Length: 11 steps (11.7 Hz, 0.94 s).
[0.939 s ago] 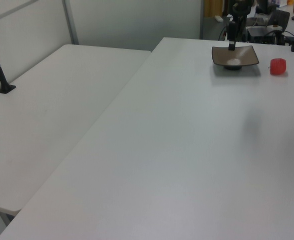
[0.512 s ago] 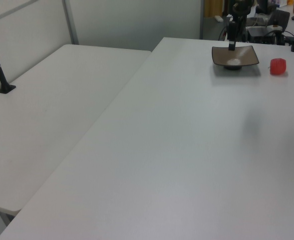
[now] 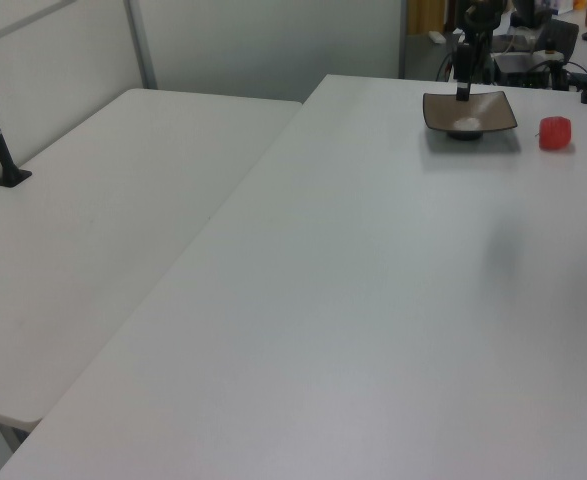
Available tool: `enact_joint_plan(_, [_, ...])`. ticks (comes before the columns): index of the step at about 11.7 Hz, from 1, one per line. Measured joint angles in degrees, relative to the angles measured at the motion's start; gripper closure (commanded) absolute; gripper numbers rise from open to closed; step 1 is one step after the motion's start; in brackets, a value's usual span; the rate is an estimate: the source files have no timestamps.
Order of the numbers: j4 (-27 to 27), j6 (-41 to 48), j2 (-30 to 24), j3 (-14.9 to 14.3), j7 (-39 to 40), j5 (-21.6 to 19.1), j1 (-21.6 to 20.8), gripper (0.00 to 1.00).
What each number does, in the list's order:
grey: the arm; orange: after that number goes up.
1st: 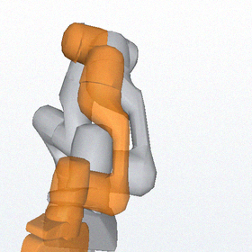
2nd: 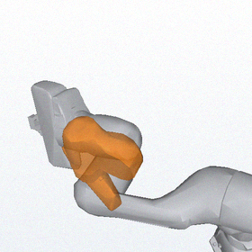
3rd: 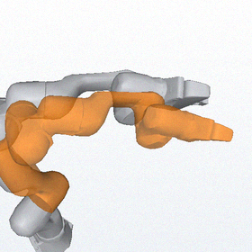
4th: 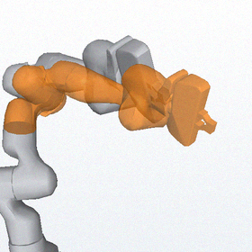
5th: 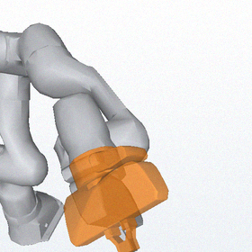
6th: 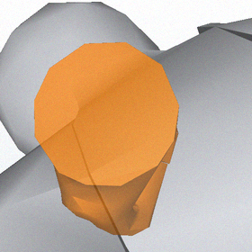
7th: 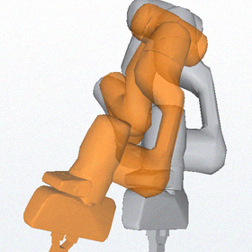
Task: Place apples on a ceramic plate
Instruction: 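Move the open gripper toward the red apple beside the plate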
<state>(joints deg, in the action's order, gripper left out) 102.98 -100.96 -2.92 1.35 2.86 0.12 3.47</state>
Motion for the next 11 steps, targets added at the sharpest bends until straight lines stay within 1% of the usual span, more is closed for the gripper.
enact_joint_plan(1, [0.0, 0.0, 0.0, -0.1, 0.0, 0.0, 0.0, 0.0])
enact_joint_plan(3, [0.1, 0.0, 0.0, -1.3, 0.0, 0.5, 0.1, 0.0])
enact_joint_plan(6, [1.9, -0.8, 0.0, -5.8, 0.6, 5.8, 0.8, 0.0])
enact_joint_plan(8, [4.9, -3.6, 0.0, -8.3, 4.8, 7.9, 3.2, 0.0])
enact_joint_plan(11, [7.6, -4.8, 0.1, -10.9, 13.3, 11.4, 7.4, 0.0])
